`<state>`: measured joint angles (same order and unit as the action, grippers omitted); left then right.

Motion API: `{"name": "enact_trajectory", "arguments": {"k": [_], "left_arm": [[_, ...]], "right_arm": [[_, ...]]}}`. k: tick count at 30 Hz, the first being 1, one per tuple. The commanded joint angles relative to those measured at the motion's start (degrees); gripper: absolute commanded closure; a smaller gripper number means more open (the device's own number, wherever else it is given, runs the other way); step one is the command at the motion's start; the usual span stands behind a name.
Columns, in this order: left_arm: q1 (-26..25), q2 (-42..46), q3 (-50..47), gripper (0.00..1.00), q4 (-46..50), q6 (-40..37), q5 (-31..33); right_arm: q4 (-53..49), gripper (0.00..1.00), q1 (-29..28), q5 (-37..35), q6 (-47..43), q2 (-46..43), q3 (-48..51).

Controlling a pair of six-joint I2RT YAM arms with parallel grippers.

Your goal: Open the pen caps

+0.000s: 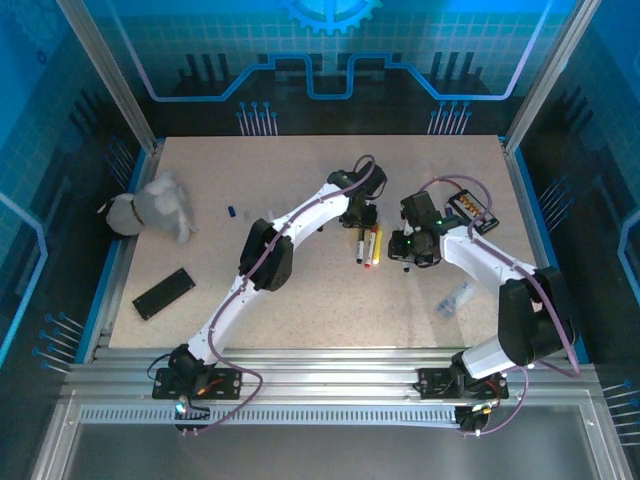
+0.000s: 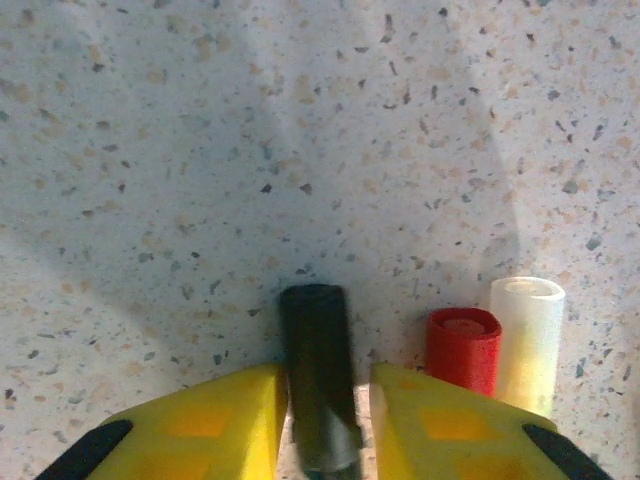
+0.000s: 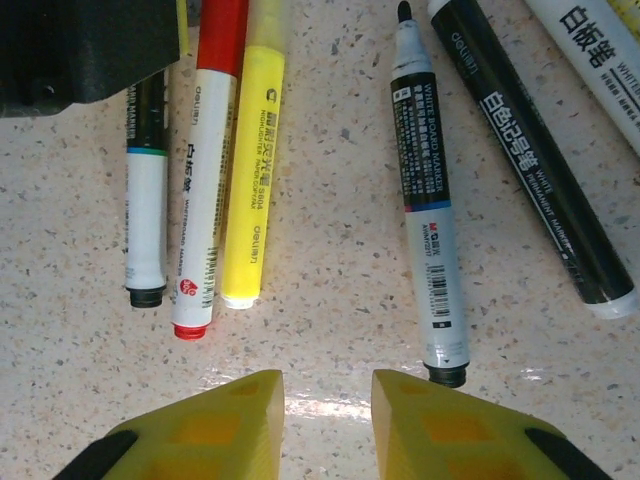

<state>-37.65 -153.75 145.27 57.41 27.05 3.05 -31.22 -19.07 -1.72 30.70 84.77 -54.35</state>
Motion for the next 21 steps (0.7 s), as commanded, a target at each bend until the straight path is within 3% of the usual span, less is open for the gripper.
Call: {"name": "enact_trajectory", "arguments": {"k": [1,4,8,14,17,21], "left_arm": [[0.7,-3.0,1.0,0.73,1.5,0.4,2.6],[1.4,-3.2,0.8,0.81,2.4,0.5,2.5],[3.1,-1.9,-0.4,1.0,3.5,0.1,3.1],[5.3,9.4,-12.0,1.0,-1.2,0.0,0.1],[6.3,15.9,-18.9,1.0,-6.1,1.6,-5.2],[6.6,19.8,-21.2,1.0,-7.2,2.6,-9.7]], "right_arm": [[2.0,0.7,-0.1,2.3,1.3,-1.5,1.4],[3.1,0.71,-0.7,3.5,1.8,-1.5,2.0],[5.0,0.71,-1.9,5.0,2.6,-1.0,2.4],[12.2,0.7,-4.1,10.2,5.0,-0.9,3.6],[16.5,0.6,-4.6,13.5,6.9,-0.6,3.7],[20.9,0.48,-5.5,16.4,9.2,0.4,5.1]]}}
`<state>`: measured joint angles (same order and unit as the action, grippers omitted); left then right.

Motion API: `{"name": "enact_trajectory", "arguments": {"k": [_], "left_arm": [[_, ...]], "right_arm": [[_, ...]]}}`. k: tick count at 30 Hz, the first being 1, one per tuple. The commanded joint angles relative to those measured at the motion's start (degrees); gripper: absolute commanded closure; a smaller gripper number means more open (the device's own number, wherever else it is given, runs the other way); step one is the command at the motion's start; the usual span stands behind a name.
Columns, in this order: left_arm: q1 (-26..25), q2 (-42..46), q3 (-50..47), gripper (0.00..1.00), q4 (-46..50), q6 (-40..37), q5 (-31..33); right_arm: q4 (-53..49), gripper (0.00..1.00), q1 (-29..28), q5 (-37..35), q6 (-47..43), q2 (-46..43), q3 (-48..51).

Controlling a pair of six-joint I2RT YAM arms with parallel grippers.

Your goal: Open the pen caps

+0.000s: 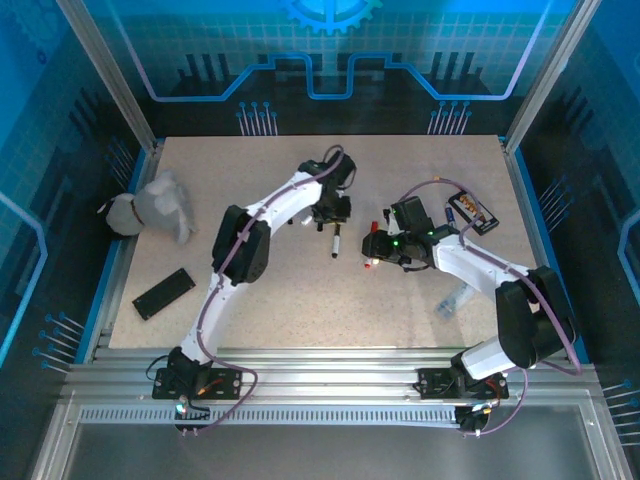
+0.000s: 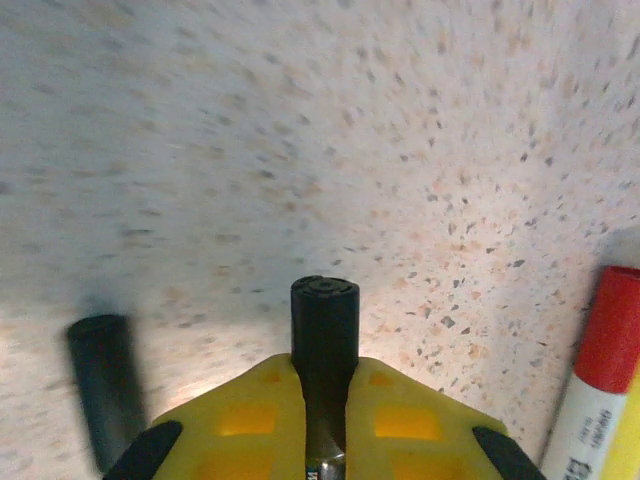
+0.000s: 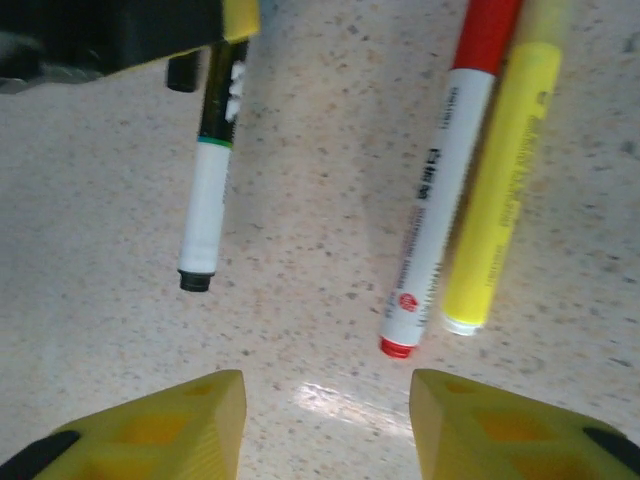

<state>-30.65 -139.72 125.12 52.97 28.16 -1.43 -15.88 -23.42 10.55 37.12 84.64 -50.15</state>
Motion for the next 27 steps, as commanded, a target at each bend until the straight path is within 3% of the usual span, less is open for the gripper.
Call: {"name": "enact_trajectory", "arguments": {"k": [1,11,23,25,26,27], "left_arm": [[-0.4,6.3,-1.5,1.0,-3.0,1.9,-5.8],[-0.6,12.5,-9.5,1.0,-8.3,3.6,-8.5],[-2.2,13.9,-10.0,1.0,-8.3,3.2,-8.8],[-2.2,13.9,-10.0,1.0,-8.3,3.3,-8.8],[-2.2,14.0,-10.1,1.0,-8.3,3.2,-8.9],[-2.3,14.1,-10.1,1.0,-8.2,3.1,-8.9]], "right_arm": [[6.7,0.47,-1.3,4.7,3.3,0.6,0.9],[17.5,0.45,-2.2,10.5,9.4,3.7,2.3],[22.1,0.49,-3.8,12.7,11.7,10.7,0.0],[22.2,0.56,-4.1,12.6,12.3,11.8,-1.9],[22.2,0.65,-4.0,12.3,12.7,12.1,-2.1],[22.4,0.85,-4.1,12.0,13.0,12.2,-2.1]]}}
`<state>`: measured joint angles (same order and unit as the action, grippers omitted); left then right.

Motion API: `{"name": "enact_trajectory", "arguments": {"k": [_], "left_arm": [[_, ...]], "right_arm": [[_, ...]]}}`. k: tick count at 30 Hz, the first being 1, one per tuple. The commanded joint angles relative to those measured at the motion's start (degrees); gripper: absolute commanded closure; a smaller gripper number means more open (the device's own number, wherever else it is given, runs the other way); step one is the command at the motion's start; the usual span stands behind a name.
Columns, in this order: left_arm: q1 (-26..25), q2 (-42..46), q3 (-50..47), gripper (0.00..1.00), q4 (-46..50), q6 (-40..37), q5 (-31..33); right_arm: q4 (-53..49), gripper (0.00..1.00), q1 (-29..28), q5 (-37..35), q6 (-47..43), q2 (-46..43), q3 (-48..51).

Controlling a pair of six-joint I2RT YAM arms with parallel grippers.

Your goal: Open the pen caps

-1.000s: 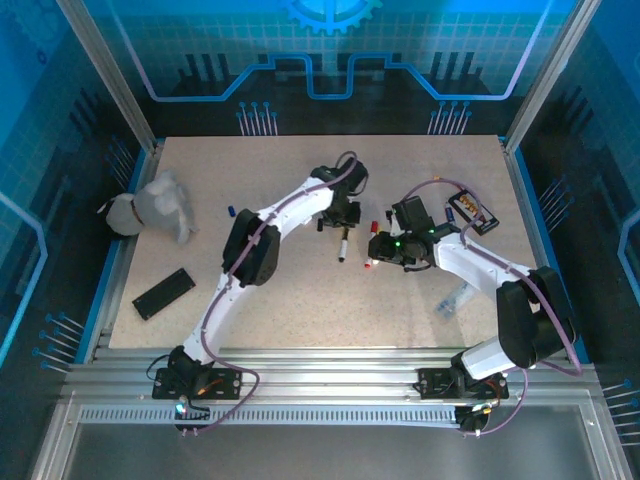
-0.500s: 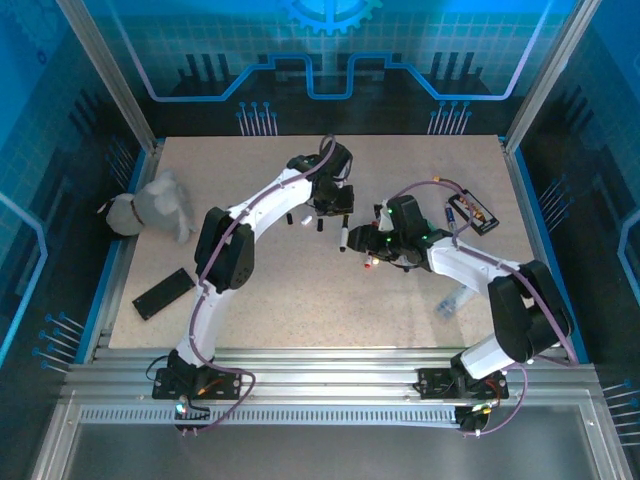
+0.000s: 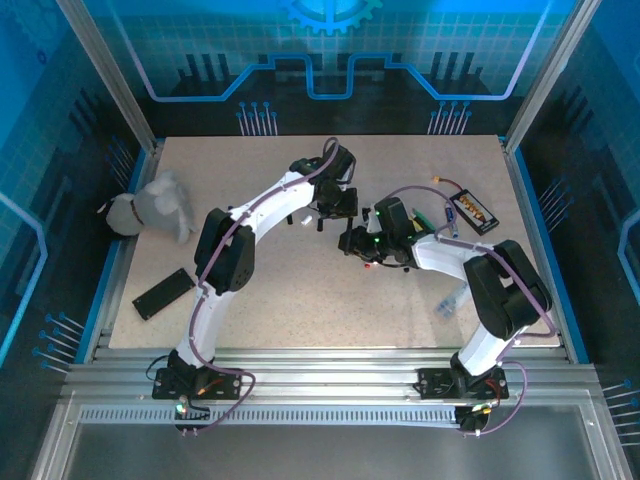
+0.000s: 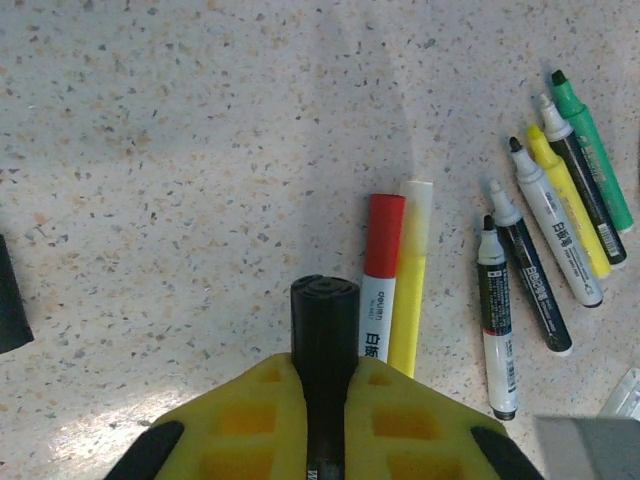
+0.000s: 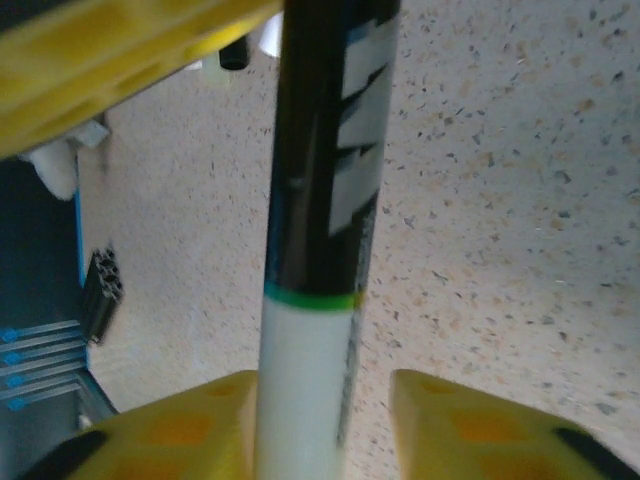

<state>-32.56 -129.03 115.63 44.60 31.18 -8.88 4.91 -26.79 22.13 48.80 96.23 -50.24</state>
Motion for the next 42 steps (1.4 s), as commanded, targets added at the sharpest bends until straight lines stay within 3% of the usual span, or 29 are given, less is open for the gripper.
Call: {"name": "enact_trajectory", "arguments": {"k": [1,7,10,12,28,30,34,37,38,40,42], "left_arm": [[-0.4,3.4,-0.6,1.0,0.4,0.1,-1.3],[-0.3,4.0,-0.9,1.0,1.8,-0.7,1.7],[-0.3,3.5,-0.1,0.84,2.9,-0.6,3.3],[-0.3,3.4,0.0,0.78,2.9,-0.6,3.7],[0.1,0.9,3.4,0.75,4.1,0.0,4.7],[0.2,0.6,3.9,0.77,4.1,-0.1,4.4],[0.2,-0.4,4.3,0.93,4.0,-0.1,3.9],[0.3,-1.0,4.2,0.98,3.8,0.1,2.6],[0.2,-1.0,4.0,0.96,3.8,0.1,2.3],[-0.2,-0.8,3.7,0.81,3.7,-0.3,2.3],[-0.4,-0.5,3.0,0.72,3.6,-0.5,2.7]], "right_arm": [[1.6,1.0,-0.7,-0.4,1.7,0.2,-1.7],[1.0,1.0,-0.7,-0.9,-1.1,-3.9,-0.5],[1.2,1.0,-0.7,0.1,-2.4,-5.4,2.4],[1.5,1.0,-0.8,0.5,-2.7,-6.2,3.4],[-1.4,1.0,-2.3,0.6,-4.1,-8.5,4.1],[-1.6,1.0,-2.3,0.5,-4.1,-8.8,4.2],[-1.5,1.0,-2.4,0.3,-3.8,-8.8,4.6],[-0.7,1.0,-2.4,-0.1,-3.3,-8.6,4.8],[-0.5,1.0,-2.4,-0.2,-3.1,-8.5,4.7],[-0.1,1.0,-2.3,-0.4,-2.9,-8.0,4.3],[0.3,1.0,-2.1,-0.5,-2.8,-7.3,3.6]]}}
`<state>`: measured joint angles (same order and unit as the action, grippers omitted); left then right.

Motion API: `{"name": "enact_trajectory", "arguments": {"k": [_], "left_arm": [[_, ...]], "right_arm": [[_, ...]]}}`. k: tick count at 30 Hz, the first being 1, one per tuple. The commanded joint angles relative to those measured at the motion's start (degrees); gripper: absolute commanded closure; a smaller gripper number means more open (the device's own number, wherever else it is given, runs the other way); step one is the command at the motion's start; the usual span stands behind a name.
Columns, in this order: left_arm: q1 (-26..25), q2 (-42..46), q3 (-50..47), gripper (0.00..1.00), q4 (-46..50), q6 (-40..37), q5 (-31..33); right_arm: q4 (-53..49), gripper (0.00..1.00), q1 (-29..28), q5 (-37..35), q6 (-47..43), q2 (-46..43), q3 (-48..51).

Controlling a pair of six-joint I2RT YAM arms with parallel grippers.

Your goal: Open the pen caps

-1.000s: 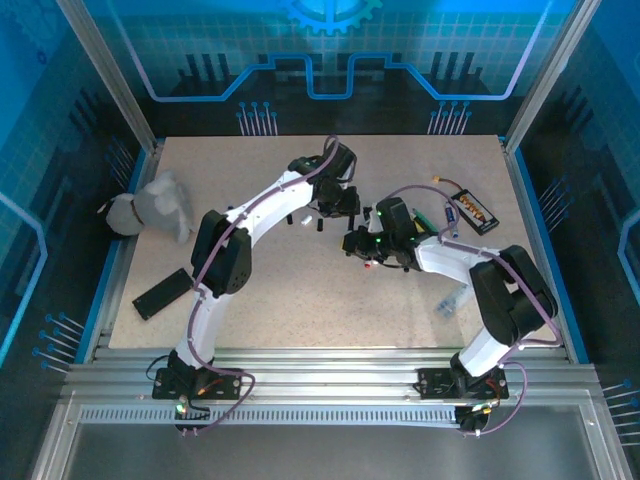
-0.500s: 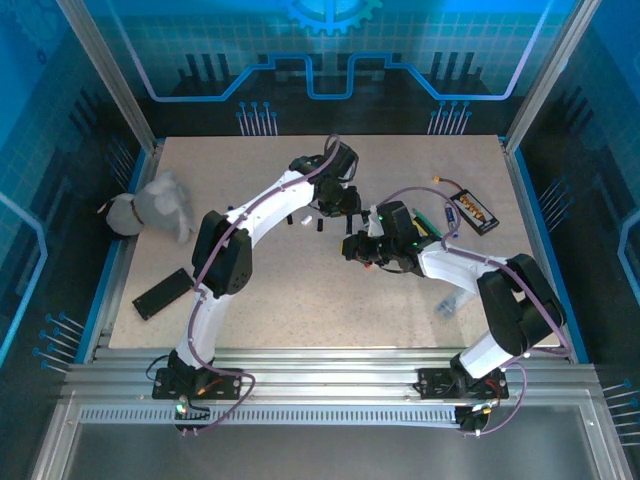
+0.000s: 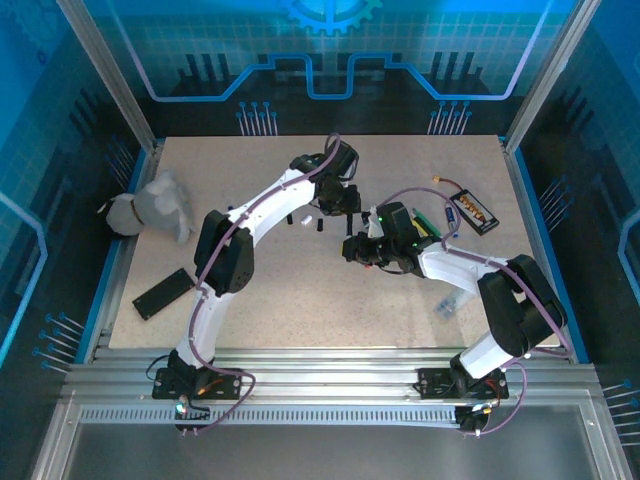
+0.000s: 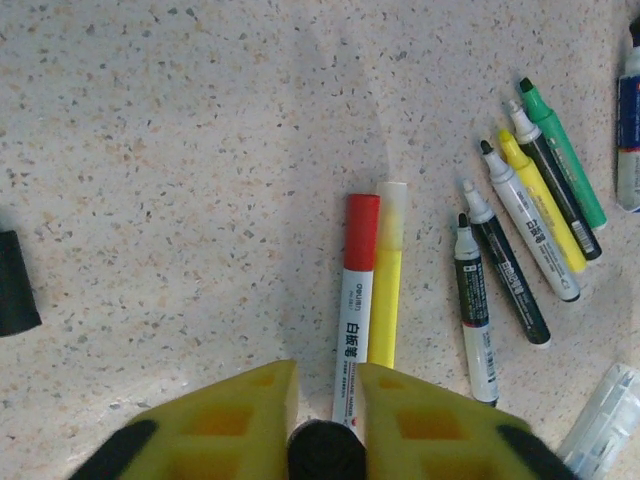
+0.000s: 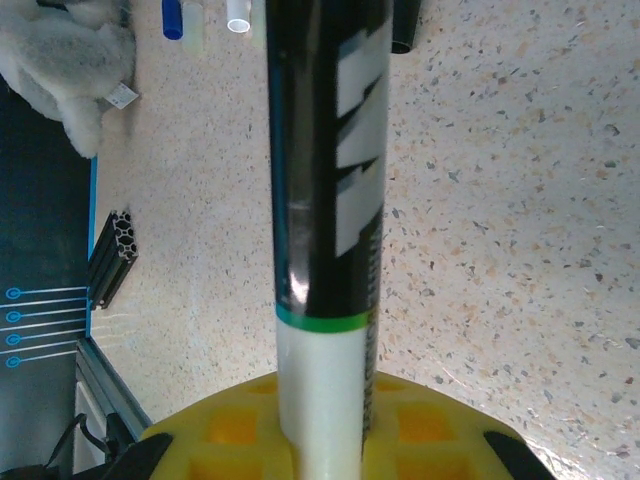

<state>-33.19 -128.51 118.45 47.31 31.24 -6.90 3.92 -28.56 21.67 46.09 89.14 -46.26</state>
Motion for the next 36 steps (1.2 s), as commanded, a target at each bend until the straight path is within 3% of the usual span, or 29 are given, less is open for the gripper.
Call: {"name": "enact_trajectory", "arguments": {"k": [1,6,9,10,16,22,24,32,36], "left_arm": [[0.2,-0.8,-0.3,0.71,0.8,-0.6,0.7],[0.2,-0.6,-0.6,0.77,1.0,-0.8,1.5],[0.3,-0.8,-0.5,0.98,1.1,-0.8,1.9],[0.3,-0.9,-0.4,1.0,1.0,-0.7,1.9],[1.8,-2.8,1.8,1.0,0.3,-0.2,4.7],[6.3,-15.2,24.8,1.0,10.1,-1.4,6.2],[5.9,-17.8,29.9,1.0,11.8,-1.5,5.4],[3.6,-10.6,15.2,1.0,8.9,-3.4,6.9],[3.2,-8.6,8.5,1.0,8.3,-4.3,7.4]], "right_arm": [[1.3,1.0,-0.3,0.0,-0.1,0.2,-0.8],[1.5,1.0,-0.2,1.0,-0.1,1.7,-2.3],[1.6,1.0,-0.2,1.3,0.2,1.9,-2.2],[1.7,1.0,-0.2,1.2,0.2,1.8,-1.9],[0.5,1.0,-1.0,3.1,1.3,-0.1,0.9],[-13.8,1.0,-16.6,-2.6,5.2,-17.5,11.3],[-14.7,1.0,-18.1,-5.0,7.2,-21.9,13.1],[-32.6,1.0,-8.5,-20.1,0.1,-23.2,7.3],[-34.9,1.0,-1.9,-21.1,-5.4,-18.7,4.9]]}}
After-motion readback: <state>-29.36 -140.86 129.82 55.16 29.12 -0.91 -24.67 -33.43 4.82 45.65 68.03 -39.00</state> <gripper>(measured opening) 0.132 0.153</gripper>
